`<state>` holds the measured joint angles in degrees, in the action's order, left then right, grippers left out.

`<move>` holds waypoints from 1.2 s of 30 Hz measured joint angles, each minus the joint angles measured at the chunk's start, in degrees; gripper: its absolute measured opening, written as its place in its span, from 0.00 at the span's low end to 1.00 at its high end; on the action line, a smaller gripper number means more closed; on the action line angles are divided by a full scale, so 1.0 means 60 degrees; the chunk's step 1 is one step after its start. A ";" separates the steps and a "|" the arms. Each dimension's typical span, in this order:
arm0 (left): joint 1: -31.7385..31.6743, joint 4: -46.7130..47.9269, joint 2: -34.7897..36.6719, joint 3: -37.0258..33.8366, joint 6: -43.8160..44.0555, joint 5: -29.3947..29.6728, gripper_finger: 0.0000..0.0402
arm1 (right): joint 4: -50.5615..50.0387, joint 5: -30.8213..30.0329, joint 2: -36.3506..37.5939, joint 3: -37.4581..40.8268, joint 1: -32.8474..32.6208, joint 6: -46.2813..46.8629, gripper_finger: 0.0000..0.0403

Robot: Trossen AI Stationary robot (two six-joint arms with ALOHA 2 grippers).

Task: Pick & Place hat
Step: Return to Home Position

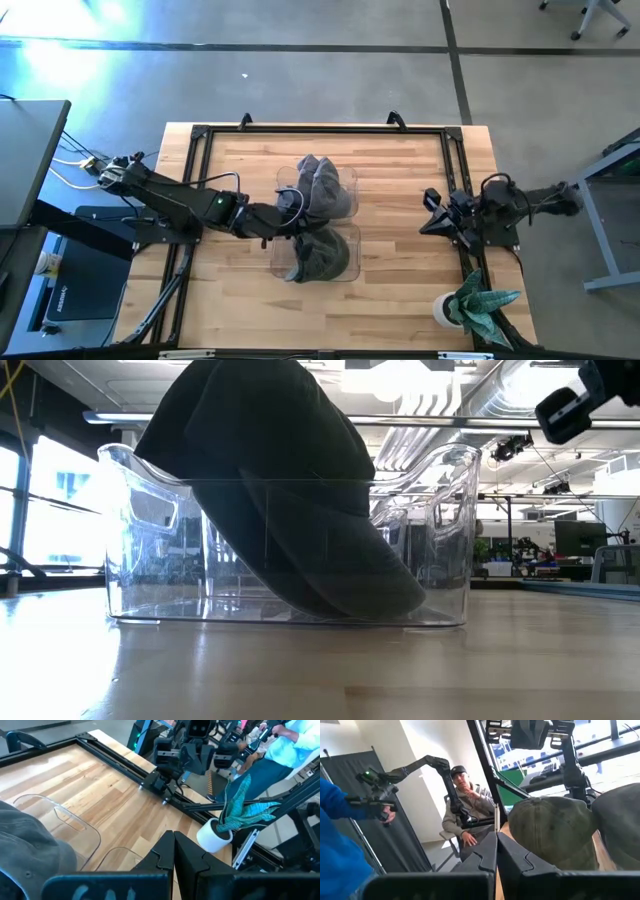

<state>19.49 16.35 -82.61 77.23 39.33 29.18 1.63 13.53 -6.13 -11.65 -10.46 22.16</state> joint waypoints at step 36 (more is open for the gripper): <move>-0.0510 0.1214 0.0302 -0.0004 0.1228 0.0017 0.00 | 0.0288 0.0033 0.0959 0.1850 0.1808 -0.0992 0.00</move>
<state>16.43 23.64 -80.79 77.21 46.70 29.28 3.36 13.73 -0.38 -0.56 0.39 16.20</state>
